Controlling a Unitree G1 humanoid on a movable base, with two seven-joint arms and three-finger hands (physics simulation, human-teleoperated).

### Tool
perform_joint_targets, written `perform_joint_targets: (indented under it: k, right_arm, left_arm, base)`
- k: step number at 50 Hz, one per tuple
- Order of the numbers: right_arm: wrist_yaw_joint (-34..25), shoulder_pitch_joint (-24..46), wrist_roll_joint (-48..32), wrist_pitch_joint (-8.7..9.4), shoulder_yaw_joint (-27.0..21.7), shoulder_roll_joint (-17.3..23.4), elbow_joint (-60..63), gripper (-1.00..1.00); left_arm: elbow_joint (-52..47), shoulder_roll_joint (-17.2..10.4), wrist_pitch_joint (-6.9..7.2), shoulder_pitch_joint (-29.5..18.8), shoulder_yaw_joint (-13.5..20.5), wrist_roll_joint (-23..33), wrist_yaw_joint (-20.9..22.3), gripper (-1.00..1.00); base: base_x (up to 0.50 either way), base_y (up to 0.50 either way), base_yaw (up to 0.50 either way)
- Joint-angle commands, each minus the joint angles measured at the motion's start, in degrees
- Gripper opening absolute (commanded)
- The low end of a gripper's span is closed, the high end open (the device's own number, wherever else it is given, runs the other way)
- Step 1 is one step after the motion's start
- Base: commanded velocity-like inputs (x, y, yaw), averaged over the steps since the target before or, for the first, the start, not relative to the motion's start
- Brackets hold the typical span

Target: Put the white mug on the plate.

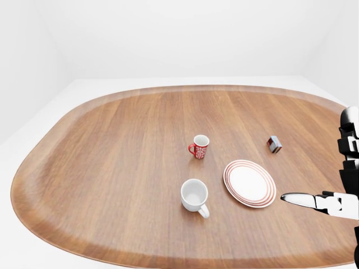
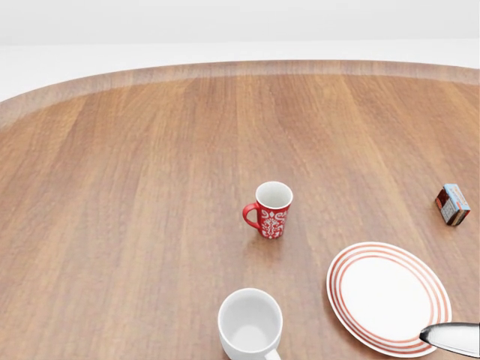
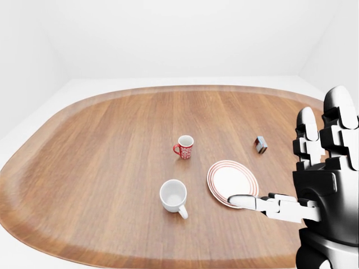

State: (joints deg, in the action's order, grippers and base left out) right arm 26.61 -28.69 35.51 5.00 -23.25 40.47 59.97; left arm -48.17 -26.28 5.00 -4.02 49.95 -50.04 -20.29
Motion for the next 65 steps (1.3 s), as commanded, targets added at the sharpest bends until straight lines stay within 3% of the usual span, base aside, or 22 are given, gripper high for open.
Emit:
perform_joint_targets:
  k: [1,8,11,14,17,21,30,36,43,50,54,62,65]
  right_arm:
    - [-0.42,0.54,-1.06,0.00,0.69,-0.81,0.02,1.00]
    - [0.38,2.99,-0.18,0.00,1.37,0.59,0.02,1.00]
    - [3.39,13.22,1.49,0.00,4.49,4.68,0.03,1.00]
    - [2.12,24.27,-0.34,0.00,9.57,1.93,0.03,1.00]
    - [-5.81,36.17,-7.32,0.00,12.90,-5.42,0.03,1.00]
    - [-20.62,45.80,-25.57,0.00,19.08,-11.98,-3.48,1.00]
    - [-47.76,58.87,-52.75,0.00,30.10,-17.51,-21.62,1.00]
    - [-66.56,63.41,-70.08,0.00,33.66,-22.16,-38.15,1.00]
    - [-66.61,69.62,-94.06,0.00,32.87,-29.32,-51.37,1.00]
    - [-66.61,73.89,-107.46,0.00,29.07,-33.86,-58.88,1.00]
    - [-66.61,75.84,-109.32,0.00,27.44,-34.39,-65.42,1.00]
    - [-66.61,74.28,-112.78,0.00,26.74,-34.76,-67.34,1.00]
    - [-66.61,72.33,-111.57,0.00,29.78,-33.45,-68.19,1.00]
  left_arm:
    - [-0.03,0.13,0.00,0.11,0.02,0.14,0.17,1.00]
    - [0.03,0.23,0.00,0.10,-0.07,0.39,0.29,1.00]
    - [-0.15,0.64,0.00,0.23,-0.47,0.94,0.54,1.00]
    - [-0.34,0.63,0.00,0.14,-0.48,1.00,0.51,1.00]
    - [-0.41,0.70,0.00,0.11,-0.50,1.04,0.56,1.00]
    - [-0.40,0.67,0.00,0.03,-0.51,1.07,0.53,1.00]
    - [-0.40,1.39,0.00,0.32,-1.36,2.17,1.14,1.00]
    - [-0.31,1.32,0.00,0.12,-0.88,2.10,1.20,1.00]
    - [-0.41,1.57,0.00,0.13,-1.03,2.35,1.36,1.00]
    - [-0.55,1.68,0.00,0.13,-1.28,2.43,1.27,1.00]
    - [-0.46,1.60,0.00,-0.01,-1.41,2.44,1.16,1.00]
    - [-0.46,1.69,0.00,-0.08,-1.64,2.64,1.19,1.00]
    - [-0.37,1.69,0.00,-0.13,-1.75,2.73,1.22,1.00]
  base:
    - [0.00,0.00,0.00]
    - [0.00,0.00,0.00]
    - [0.00,0.00,0.00]
    - [0.00,0.00,0.00]
    - [0.00,0.00,0.00]
    - [0.00,0.00,0.00]
    - [0.00,0.00,0.00]
    - [0.00,0.00,0.00]
    - [0.00,0.00,0.00]
    - [0.00,0.00,0.00]
    - [0.00,0.00,0.00]
    - [0.00,0.00,0.00]
    - [0.00,0.00,0.00]
